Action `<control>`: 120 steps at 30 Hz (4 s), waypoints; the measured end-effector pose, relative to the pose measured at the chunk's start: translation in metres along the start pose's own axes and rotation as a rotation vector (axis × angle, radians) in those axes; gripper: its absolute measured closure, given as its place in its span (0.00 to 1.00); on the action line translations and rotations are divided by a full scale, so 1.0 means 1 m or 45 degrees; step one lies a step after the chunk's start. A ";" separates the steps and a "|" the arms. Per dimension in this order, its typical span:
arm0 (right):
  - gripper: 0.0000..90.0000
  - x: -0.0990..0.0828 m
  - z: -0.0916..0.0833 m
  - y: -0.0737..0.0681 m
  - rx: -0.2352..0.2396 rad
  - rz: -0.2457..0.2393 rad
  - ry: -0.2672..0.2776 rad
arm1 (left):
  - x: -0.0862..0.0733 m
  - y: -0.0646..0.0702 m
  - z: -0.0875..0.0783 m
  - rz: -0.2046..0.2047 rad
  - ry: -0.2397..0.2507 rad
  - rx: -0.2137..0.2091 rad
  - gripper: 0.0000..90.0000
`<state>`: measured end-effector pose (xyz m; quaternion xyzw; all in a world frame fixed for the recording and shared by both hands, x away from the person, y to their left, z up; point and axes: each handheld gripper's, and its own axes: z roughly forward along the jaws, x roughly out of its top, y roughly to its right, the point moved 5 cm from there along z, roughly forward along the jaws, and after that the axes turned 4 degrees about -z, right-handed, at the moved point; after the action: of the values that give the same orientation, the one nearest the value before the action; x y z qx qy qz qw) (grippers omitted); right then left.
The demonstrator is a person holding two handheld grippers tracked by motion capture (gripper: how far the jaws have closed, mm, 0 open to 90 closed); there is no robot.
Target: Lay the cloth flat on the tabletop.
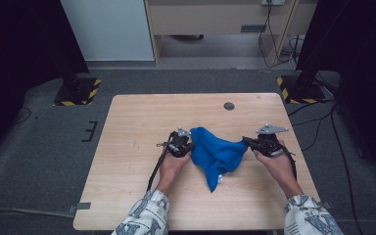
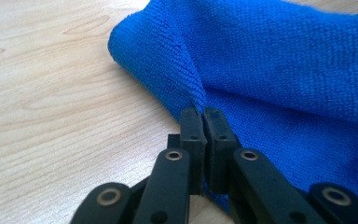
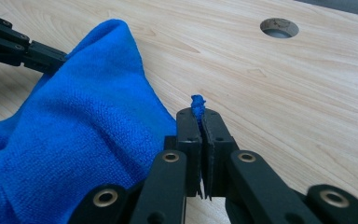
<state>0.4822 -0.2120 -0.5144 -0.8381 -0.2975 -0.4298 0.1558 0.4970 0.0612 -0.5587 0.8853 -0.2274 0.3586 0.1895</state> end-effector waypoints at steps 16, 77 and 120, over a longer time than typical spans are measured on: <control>0.97 0.019 -0.014 -0.026 0.034 0.002 0.070 | 0.025 -0.016 -0.087 0.170 0.067 0.154 0.99; 0.97 -0.030 -0.001 -0.002 -0.034 -0.023 -0.097 | 0.017 -0.028 0.003 0.089 0.031 0.124 0.49; 0.97 0.000 -0.016 -0.007 -0.032 0.021 0.076 | 0.026 -0.018 -0.040 0.089 0.181 0.026 0.98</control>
<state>0.4679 -0.2144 -0.5052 -0.8292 -0.2806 -0.4570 0.1575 0.5013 0.0888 -0.5161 0.8510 -0.2407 0.4292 0.1835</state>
